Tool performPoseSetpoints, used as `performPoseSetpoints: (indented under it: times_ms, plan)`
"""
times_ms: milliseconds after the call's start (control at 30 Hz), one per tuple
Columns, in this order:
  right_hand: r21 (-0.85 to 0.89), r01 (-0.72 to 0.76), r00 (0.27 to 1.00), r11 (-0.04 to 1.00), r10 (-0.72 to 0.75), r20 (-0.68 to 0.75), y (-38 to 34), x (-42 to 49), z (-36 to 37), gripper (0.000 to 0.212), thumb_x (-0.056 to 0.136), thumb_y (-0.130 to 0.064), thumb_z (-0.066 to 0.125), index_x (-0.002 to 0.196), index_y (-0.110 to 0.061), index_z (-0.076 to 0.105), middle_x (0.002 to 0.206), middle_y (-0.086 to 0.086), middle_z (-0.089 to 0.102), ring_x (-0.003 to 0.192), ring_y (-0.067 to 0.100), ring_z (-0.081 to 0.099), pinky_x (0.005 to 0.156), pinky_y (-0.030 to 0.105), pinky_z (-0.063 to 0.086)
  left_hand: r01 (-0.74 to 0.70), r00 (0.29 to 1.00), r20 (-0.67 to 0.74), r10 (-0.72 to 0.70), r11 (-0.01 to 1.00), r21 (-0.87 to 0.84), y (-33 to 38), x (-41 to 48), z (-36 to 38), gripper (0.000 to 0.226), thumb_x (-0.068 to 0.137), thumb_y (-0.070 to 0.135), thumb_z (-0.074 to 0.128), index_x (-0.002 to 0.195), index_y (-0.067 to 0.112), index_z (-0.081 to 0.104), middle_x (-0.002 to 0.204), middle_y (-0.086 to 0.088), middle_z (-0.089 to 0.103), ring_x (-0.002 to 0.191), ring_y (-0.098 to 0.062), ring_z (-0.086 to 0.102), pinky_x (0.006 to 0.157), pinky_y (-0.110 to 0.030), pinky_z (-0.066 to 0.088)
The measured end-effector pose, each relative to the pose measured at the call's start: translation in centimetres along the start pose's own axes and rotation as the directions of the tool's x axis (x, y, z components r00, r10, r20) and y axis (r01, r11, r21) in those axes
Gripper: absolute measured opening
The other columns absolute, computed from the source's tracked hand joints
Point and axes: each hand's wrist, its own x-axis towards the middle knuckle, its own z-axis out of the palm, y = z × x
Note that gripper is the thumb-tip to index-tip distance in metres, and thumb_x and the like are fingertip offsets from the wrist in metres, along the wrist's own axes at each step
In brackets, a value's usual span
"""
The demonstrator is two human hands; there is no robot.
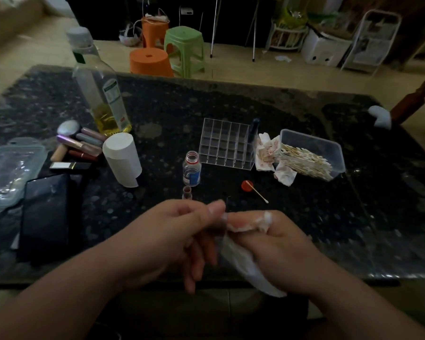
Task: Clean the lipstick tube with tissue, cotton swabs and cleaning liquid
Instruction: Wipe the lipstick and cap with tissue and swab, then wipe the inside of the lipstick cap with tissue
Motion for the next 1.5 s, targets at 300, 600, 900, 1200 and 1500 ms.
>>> performPoseSetpoints:
  times_ms: [300,600,900,1200,1500]
  plan:
    - [0.135,-0.056,0.998,0.989,0.059,-0.022,0.9,0.4,1.0,0.033,0.097,-0.004,0.048,0.112,-0.014,0.075,0.104,0.009,0.077,0.103,0.025,0.071,0.097,0.042,0.054,-0.19,0.955,-0.206,0.211,0.975,0.119,-0.7,0.1,0.7,0.019,0.075,0.033,0.065,0.088,0.021,0.072,0.07,-0.007,0.07,0.051,-0.021,0.063,0.049,-0.032,0.057]
    - [0.667,-0.423,0.897,0.614,0.388,0.211,-1.0,0.4,-0.2,0.03,0.085,-0.005,0.049,0.078,0.008,0.076,0.067,0.018,0.07,0.049,0.024,0.064,0.057,0.027,0.047,-0.32,0.866,-0.059,0.496,0.642,0.697,-0.9,0.0,-0.1,0.02,0.08,0.05,0.057,0.1,0.051,0.057,0.104,0.031,0.063,0.08,0.004,0.067,0.068,-0.012,0.053]
    - [0.797,-0.276,0.928,0.537,0.366,0.075,-1.1,0.0,-2.1,0.032,0.088,-0.021,0.057,0.081,0.001,0.078,0.067,0.013,0.068,0.06,0.022,0.054,0.066,0.02,0.031,0.064,0.933,-0.273,0.233,0.641,0.765,-3.0,1.8,-2.6,0.019,0.085,0.04,0.073,0.091,0.042,0.056,0.085,0.016,0.068,0.075,0.003,0.065,0.057,-0.014,0.048]
    - [0.686,-0.206,0.91,0.698,0.394,-0.128,-0.6,0.8,-1.3,0.031,0.09,-0.02,0.058,0.095,0.002,0.079,0.099,0.023,0.076,0.083,0.035,0.076,0.075,0.046,0.061,0.06,0.961,-0.2,0.191,0.56,0.826,-6.8,5.2,-2.2,0.016,0.087,0.04,0.071,0.094,0.044,0.056,0.09,0.018,0.064,0.083,0.002,0.061,0.074,-0.018,0.049]
    - [0.454,-0.146,0.889,0.879,0.318,-0.33,1.0,1.6,-2.5,0.025,0.089,0.001,0.063,0.111,-0.005,0.072,0.104,0.013,0.077,0.096,0.028,0.075,0.084,0.04,0.055,0.1,0.93,-0.246,0.275,0.454,0.885,-7.9,6.4,-1.2,0.024,0.088,0.05,0.064,0.109,0.042,0.055,0.102,0.021,0.058,0.095,-0.001,0.054,0.077,-0.022,0.041]
